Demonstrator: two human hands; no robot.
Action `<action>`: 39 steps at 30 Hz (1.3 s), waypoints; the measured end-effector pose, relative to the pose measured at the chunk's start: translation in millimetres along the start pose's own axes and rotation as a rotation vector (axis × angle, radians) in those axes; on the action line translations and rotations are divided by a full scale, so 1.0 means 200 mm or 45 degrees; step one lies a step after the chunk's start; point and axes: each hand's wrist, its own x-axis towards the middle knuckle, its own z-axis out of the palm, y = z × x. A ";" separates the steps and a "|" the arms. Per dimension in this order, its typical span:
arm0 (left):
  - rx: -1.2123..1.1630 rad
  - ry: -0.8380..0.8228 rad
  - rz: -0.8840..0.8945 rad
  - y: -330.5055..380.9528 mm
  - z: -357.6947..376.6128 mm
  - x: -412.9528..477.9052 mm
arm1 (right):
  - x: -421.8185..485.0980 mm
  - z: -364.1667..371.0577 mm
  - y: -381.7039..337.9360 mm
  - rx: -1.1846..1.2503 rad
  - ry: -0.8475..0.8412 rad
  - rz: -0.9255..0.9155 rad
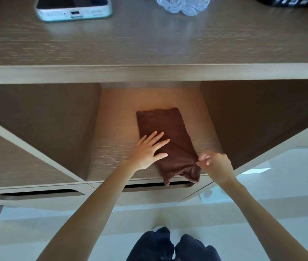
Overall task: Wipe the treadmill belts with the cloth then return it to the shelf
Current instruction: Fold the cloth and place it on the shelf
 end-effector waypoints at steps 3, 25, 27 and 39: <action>-0.021 0.085 -0.004 0.05 -0.04 -0.03 | -0.07 -0.01 0.04 -0.110 -0.012 -0.051; -0.537 0.542 -0.232 0.22 -0.20 -0.30 | -0.03 -0.18 -0.05 0.249 0.008 -0.588; -0.544 0.509 -0.250 0.23 -0.19 -0.29 | -0.02 -0.18 -0.07 0.310 -0.017 -0.546; -0.318 0.305 -0.093 0.31 -0.09 -0.24 | -0.04 -0.22 -0.03 0.169 -0.410 -0.534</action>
